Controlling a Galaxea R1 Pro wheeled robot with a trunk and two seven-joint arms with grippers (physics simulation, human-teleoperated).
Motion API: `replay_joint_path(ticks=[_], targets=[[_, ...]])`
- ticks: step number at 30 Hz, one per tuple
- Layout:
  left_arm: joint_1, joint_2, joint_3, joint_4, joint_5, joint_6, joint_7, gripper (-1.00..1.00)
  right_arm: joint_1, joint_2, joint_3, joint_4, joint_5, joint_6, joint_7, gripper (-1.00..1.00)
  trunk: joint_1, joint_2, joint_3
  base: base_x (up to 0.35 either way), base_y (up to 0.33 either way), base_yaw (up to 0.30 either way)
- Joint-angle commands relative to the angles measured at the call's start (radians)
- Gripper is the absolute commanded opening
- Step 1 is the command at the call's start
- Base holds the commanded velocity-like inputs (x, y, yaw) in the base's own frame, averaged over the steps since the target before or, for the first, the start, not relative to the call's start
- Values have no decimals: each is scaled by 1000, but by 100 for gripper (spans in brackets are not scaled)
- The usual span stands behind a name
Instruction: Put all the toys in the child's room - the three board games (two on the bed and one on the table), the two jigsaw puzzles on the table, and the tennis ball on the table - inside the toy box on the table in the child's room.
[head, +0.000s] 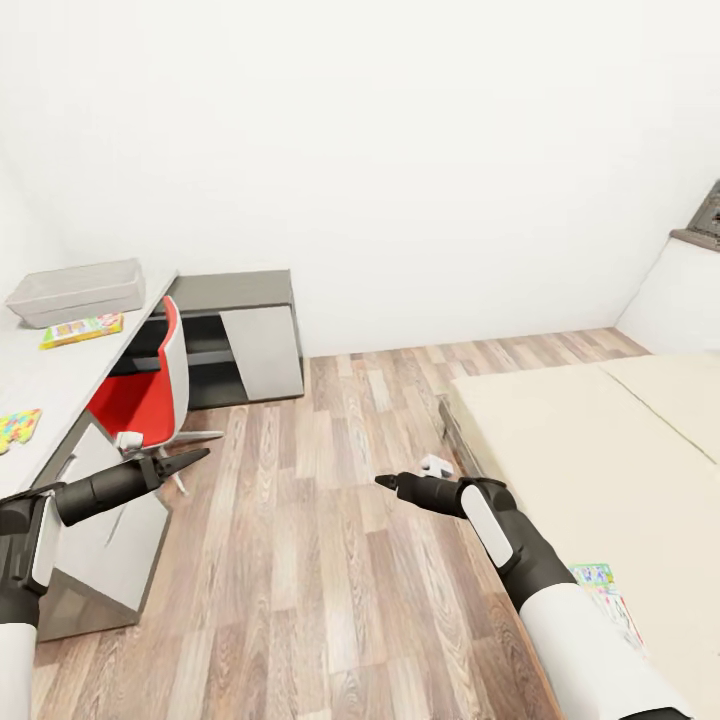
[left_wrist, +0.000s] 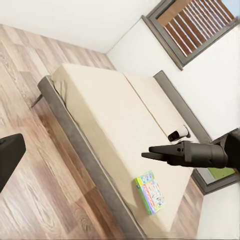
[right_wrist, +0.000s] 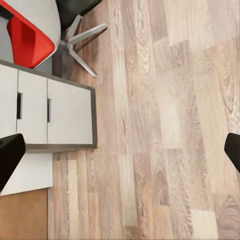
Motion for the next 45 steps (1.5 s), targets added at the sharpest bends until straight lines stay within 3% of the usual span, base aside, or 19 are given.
replay_joint_path(ticks=[1, 21, 45], targets=[[0, 0, 0, 0, 2, 10, -2, 100, -1, 0, -1, 0, 4, 4, 4, 100, 1, -2, -2, 0, 219, -268], [0, 0, 0, 0, 2, 10, -2, 100, -1, 0, 0, 6, 4, 3, 4, 100, 1, -2, -2, 0, 231, -258], [1, 6, 5, 32, 5, 5, -5, 100, 4, 0, 1, 9, 4, 3, 13, 100, 1, -2, -2, 2, 197, -14]])
